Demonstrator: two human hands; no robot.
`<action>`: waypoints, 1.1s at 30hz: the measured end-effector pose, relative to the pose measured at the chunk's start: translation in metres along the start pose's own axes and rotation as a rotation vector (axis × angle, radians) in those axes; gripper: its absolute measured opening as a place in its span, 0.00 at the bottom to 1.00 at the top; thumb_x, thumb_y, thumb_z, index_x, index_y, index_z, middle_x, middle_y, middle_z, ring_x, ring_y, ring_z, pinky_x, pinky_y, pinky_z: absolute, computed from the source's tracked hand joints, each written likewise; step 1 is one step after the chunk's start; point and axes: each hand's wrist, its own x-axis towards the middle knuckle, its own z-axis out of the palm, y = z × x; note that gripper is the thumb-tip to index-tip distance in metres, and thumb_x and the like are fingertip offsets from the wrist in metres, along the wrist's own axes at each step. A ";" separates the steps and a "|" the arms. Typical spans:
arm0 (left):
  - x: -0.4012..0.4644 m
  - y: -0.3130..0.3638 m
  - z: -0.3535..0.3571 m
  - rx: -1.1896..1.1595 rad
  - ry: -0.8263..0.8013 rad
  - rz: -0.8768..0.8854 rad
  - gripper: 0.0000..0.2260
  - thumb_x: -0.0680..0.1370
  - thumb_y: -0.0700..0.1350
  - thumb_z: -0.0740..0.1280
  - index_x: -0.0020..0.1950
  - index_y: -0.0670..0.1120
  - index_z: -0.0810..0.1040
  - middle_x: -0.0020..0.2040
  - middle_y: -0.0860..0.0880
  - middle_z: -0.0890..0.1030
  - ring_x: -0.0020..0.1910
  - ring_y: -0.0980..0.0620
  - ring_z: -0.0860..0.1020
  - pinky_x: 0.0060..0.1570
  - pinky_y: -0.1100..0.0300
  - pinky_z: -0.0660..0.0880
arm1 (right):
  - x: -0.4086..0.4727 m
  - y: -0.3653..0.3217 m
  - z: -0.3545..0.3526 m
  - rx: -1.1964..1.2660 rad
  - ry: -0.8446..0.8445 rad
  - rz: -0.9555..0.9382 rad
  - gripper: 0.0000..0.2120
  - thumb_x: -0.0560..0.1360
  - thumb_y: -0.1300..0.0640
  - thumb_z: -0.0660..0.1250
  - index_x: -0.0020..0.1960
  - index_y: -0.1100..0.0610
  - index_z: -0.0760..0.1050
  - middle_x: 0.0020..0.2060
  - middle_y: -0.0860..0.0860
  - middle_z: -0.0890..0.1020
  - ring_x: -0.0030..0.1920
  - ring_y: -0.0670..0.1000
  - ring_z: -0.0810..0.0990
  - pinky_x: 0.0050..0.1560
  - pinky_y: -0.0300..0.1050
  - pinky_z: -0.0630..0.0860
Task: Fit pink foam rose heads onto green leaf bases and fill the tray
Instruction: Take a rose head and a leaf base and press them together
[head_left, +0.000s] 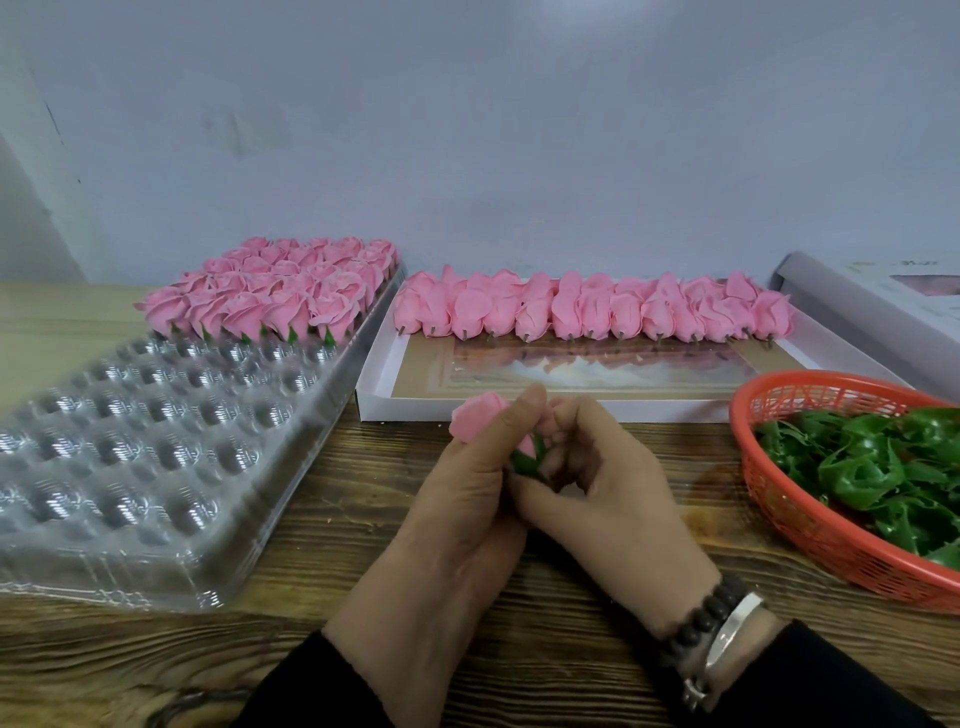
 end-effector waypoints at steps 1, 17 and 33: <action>0.000 0.001 -0.001 0.003 -0.021 -0.014 0.18 0.62 0.46 0.75 0.44 0.39 0.73 0.49 0.36 0.72 0.51 0.41 0.72 0.61 0.48 0.69 | 0.001 -0.001 -0.003 0.103 -0.048 0.025 0.11 0.66 0.65 0.73 0.40 0.53 0.73 0.29 0.45 0.78 0.32 0.42 0.75 0.36 0.33 0.71; 0.002 0.007 -0.013 1.038 0.048 0.480 0.10 0.70 0.36 0.71 0.37 0.52 0.80 0.30 0.56 0.80 0.32 0.60 0.77 0.35 0.62 0.74 | -0.001 -0.002 -0.019 -0.216 -0.031 -0.300 0.20 0.68 0.61 0.68 0.56 0.45 0.73 0.49 0.45 0.78 0.50 0.39 0.75 0.53 0.27 0.67; -0.001 0.006 -0.011 1.296 -0.031 0.466 0.39 0.67 0.42 0.71 0.73 0.61 0.56 0.43 0.53 0.81 0.45 0.55 0.79 0.48 0.62 0.74 | 0.000 -0.005 -0.022 -0.237 -0.085 -0.285 0.04 0.70 0.60 0.72 0.43 0.52 0.80 0.40 0.43 0.78 0.43 0.44 0.76 0.43 0.34 0.72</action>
